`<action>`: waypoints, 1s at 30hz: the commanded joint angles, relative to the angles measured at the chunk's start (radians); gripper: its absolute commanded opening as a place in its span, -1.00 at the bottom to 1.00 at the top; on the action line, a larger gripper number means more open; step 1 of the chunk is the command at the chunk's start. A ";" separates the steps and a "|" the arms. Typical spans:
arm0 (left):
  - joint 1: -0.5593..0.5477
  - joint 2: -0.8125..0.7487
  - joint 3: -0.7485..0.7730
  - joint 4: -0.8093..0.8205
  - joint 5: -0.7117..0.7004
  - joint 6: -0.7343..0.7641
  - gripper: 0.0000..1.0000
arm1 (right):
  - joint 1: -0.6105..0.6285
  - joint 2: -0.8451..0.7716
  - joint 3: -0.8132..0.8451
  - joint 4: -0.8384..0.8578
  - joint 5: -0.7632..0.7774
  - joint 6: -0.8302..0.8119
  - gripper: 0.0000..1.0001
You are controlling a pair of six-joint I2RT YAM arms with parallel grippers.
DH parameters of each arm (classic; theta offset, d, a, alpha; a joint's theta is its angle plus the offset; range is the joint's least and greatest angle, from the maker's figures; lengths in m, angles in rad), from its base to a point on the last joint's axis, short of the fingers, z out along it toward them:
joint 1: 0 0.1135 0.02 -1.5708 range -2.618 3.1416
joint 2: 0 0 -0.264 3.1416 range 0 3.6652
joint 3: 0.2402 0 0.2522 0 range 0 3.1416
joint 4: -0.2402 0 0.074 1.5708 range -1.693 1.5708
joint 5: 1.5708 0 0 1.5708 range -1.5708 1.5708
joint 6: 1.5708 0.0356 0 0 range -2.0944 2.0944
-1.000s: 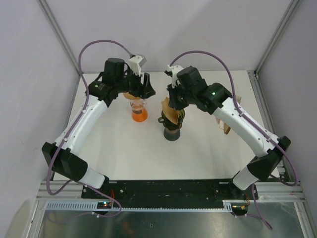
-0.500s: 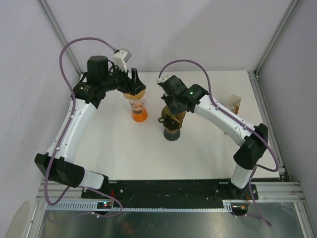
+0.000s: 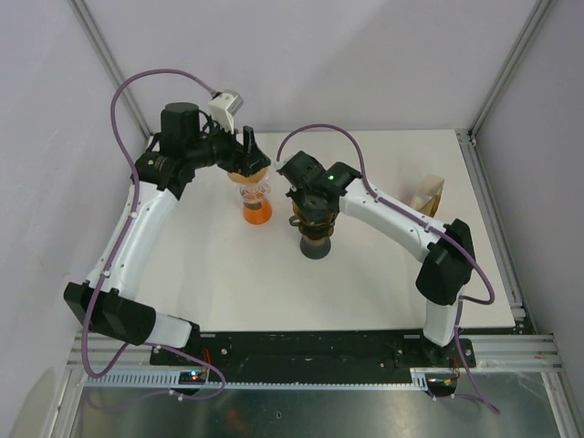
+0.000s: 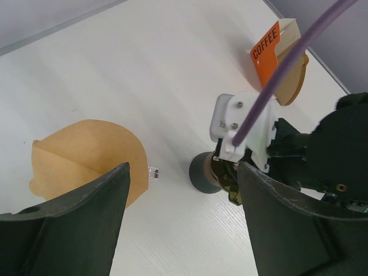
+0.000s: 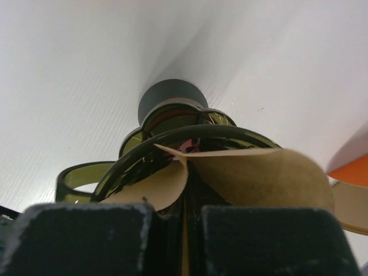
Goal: Place the coffee filter in the dripper
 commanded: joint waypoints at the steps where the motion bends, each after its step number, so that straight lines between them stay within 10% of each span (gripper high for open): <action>1: 0.012 -0.022 0.002 0.023 0.035 0.002 0.60 | -0.013 0.029 0.007 -0.003 0.021 -0.014 -1.00; 30: -0.196 -0.008 -0.285 0.125 0.008 -0.259 0.29 | -0.066 0.016 -0.022 0.062 -0.096 -0.007 -1.00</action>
